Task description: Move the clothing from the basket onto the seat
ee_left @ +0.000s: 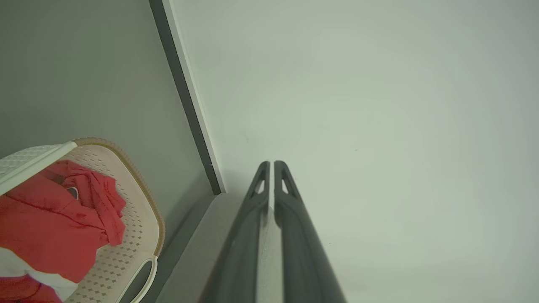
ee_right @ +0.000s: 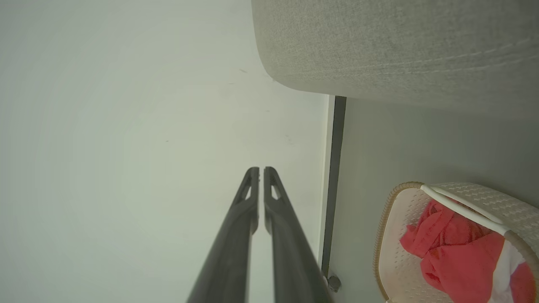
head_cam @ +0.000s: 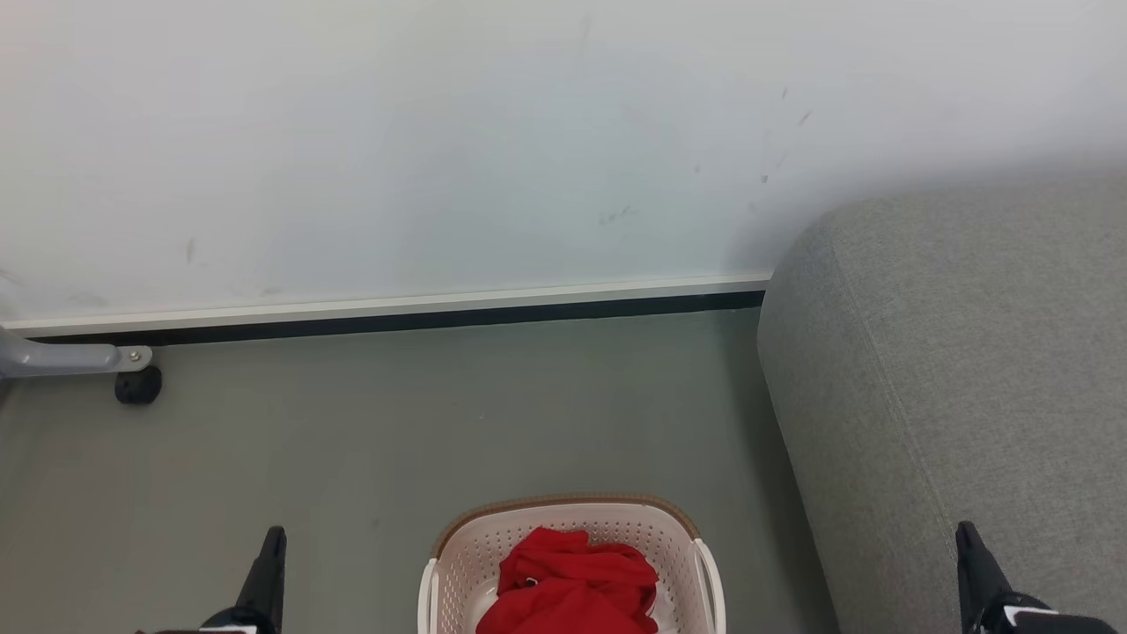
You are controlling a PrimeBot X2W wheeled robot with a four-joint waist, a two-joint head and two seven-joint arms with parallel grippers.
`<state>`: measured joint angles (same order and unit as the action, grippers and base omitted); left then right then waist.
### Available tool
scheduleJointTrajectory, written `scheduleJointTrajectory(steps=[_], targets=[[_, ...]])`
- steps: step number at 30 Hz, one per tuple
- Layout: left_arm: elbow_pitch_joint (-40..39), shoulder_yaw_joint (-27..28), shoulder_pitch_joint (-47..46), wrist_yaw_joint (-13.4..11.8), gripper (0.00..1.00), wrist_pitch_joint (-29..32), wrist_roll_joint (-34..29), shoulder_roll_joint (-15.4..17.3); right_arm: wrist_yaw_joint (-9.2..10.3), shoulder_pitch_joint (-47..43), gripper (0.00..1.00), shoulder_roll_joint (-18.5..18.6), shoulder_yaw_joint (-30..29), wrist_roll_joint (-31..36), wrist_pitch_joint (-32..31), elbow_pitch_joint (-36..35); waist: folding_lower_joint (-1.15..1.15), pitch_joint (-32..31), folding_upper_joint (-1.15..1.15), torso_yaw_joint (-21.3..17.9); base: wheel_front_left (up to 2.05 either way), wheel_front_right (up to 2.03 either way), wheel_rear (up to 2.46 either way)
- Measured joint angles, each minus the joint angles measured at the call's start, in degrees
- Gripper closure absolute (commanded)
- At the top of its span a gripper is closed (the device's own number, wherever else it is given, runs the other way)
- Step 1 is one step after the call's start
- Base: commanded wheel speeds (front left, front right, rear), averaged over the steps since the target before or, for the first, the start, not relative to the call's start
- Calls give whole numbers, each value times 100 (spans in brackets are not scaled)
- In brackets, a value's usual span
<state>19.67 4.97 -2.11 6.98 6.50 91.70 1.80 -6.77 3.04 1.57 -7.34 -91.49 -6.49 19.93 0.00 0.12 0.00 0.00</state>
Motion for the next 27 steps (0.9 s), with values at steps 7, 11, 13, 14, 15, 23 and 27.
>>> scheduleJointTrajectory(steps=[7,11,13,14,15,23,27], targets=[[11,-140,79,-1,0,-115,-67,-9,22,-72,0,-20,124,29,114,25,0,-21,0,1,0,0,0],[-47,-196,80,-53,0,-212,-252,-9,29,-74,0,-19,155,88,210,-26,0,-45,0,3,0,0,0],[-86,-211,80,-98,0,-236,-341,-7,52,-75,0,-19,180,164,256,-62,0,-55,0,4,0,0,0],[-86,-211,80,-98,0,-236,-341,-7,52,-75,0,-19,180,164,256,-62,0,-55,0,4,0,0,0],[-107,-223,79,-102,0,-271,-378,-8,75,-75,0,-18,190,205,263,-77,0,-59,0,4,0,0,0],[-253,-371,71,-261,0,-426,-1098,-2,231,-77,0,-15,338,775,434,-235,0,-75,0,2,0,0,0],[-326,-493,41,-349,0,-516,-1548,41,286,-76,0,10,504,1265,510,-305,0,-85,0,2,0,0,0]])
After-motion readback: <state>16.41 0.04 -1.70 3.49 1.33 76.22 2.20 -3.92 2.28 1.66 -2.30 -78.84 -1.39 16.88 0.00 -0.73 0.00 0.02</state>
